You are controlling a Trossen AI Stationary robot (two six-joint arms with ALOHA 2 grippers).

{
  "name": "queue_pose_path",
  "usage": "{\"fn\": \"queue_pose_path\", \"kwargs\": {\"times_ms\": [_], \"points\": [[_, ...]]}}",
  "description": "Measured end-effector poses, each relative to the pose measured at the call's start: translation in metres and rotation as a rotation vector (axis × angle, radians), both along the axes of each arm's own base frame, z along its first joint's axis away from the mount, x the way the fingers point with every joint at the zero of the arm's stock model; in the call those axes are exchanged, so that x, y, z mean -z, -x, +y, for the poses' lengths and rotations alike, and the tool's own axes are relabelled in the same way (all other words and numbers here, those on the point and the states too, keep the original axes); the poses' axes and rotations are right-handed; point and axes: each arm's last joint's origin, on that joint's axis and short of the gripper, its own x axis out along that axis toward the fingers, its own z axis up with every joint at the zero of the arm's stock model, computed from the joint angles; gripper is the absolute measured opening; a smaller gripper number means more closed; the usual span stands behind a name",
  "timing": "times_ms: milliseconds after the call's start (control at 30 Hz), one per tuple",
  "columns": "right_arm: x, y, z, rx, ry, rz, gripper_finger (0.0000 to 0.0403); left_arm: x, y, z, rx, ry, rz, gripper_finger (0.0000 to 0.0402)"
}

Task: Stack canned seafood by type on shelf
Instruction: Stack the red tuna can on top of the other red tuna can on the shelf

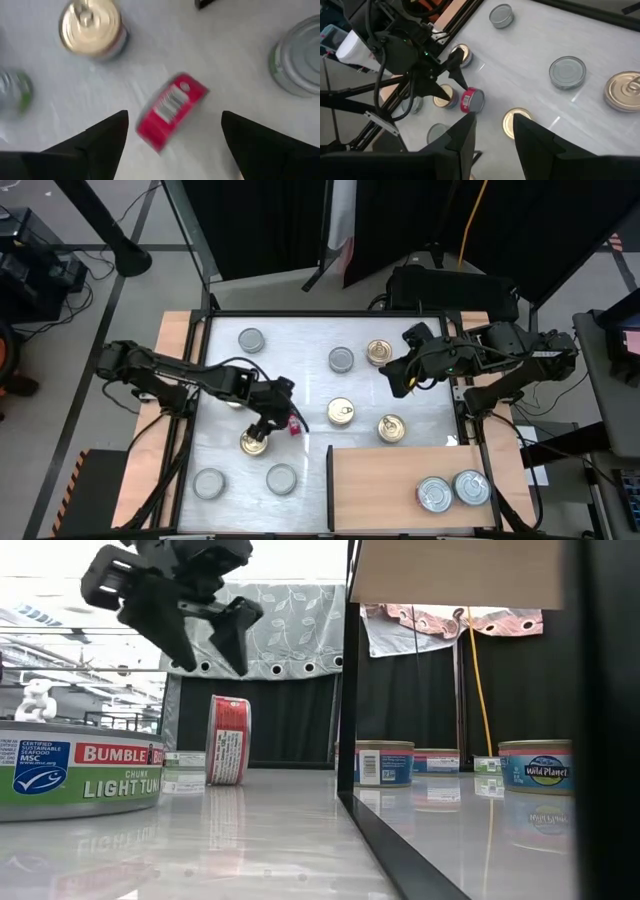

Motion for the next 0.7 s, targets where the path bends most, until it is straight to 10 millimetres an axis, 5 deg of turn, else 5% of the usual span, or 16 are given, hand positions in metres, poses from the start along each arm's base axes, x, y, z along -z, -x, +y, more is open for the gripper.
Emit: {"fn": "queue_pose_path", "kwargs": {"times_ms": [333, 700], "points": [[0.000, 0.000, 0.000, 0.004, -0.005, -0.007, 0.0123, 0.023, -0.016, -0.003, 0.212, -0.051, 0.055, 0.0287], [0.000, 0.000, 0.000, 0.010, -0.009, -0.008, 0.0123, 0.035, -0.026, -0.003, 0.253, -0.112, 0.044, 0.0243]]}}
